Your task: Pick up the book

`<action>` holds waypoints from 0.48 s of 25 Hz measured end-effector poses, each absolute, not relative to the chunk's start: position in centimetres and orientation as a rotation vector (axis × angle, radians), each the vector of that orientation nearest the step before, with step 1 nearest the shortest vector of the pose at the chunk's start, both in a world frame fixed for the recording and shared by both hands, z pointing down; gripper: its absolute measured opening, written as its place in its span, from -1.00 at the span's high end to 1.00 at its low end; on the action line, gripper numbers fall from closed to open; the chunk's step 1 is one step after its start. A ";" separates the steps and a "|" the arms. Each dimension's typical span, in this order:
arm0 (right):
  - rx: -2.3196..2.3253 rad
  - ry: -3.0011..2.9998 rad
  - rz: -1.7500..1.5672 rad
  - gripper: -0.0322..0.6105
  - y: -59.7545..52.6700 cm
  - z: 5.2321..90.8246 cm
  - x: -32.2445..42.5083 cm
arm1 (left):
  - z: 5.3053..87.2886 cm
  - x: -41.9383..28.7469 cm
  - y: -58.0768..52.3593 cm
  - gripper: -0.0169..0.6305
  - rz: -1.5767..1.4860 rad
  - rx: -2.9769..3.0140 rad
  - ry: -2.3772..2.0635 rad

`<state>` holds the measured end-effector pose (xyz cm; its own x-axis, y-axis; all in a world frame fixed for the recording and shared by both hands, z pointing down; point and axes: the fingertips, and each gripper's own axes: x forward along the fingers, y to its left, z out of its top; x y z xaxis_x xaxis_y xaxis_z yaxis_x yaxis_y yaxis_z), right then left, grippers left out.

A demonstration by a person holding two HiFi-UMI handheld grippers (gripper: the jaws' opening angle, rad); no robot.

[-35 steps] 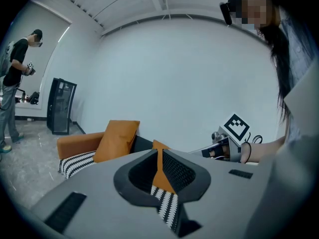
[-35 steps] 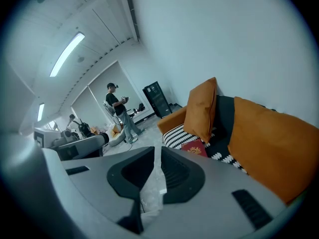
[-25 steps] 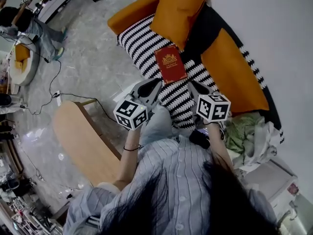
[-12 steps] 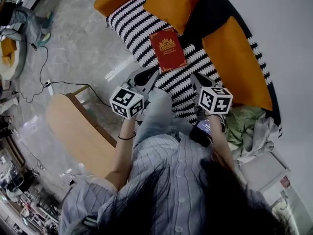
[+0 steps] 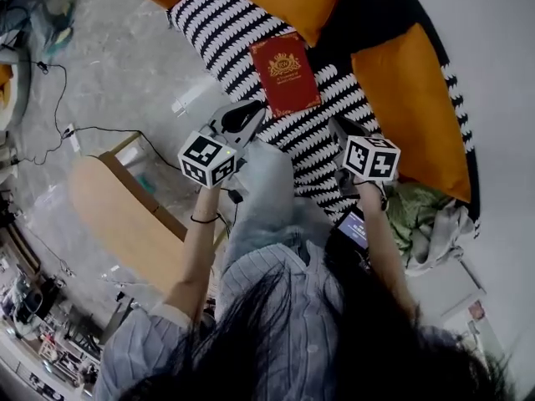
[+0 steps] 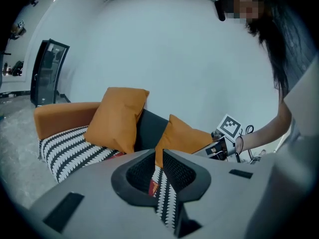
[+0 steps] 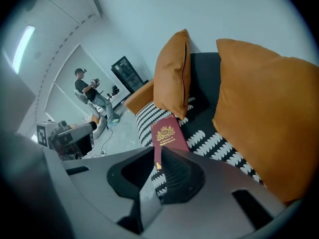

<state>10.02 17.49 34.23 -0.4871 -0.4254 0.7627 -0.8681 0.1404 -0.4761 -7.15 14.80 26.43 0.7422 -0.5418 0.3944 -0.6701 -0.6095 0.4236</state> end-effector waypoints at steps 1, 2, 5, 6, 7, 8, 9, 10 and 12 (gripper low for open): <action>1.236 -1.956 1.335 0.74 17.4 35.2 10.2 | 27.5 -7.1 14.6 0.83 0.323 2.374 -0.901; 1.236 -1.938 1.363 0.74 17.2 36.3 10.4 | 28.6 -7.0 14.3 0.83 0.344 2.364 -0.888; 1.255 -1.886 1.442 0.74 16.2 39.3 10.9 | 31.9 -7.0 13.0 0.83 0.409 2.347 -0.839; 1.260 -1.870 1.466 0.74 15.8 40.2 11.0 | 32.9 -7.1 12.5 0.82 0.426 2.342 -0.821; 1.260 -1.858 1.491 0.74 15.5 41.2 11.0 | 33.8 -7.3 11.9 0.78 0.439 2.337 -0.805; 1.253 -1.849 1.516 0.73 15.2 42.1 10.8 | 34.7 -7.5 11.5 0.73 0.451 2.329 -0.790; 1.239 -1.843 1.542 0.73 15.1 43.1 10.7 | 35.6 -7.7 11.1 0.65 0.463 2.318 -0.778; 1.225 -1.838 1.565 0.73 15.2 44.1 10.5 | 36.5 -7.9 10.8 0.60 0.477 2.307 -0.771; 1.210 -1.821 1.602 0.73 15.7 46.2 10.6 | 38.4 -8.2 10.4 0.58 0.503 2.284 -0.765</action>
<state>10.65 15.66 46.17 -0.5279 -0.3257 0.7844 -0.8195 -0.0470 -0.5711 -8.17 10.44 38.40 0.7538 -0.3842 0.5331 -0.6417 -0.6049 0.4714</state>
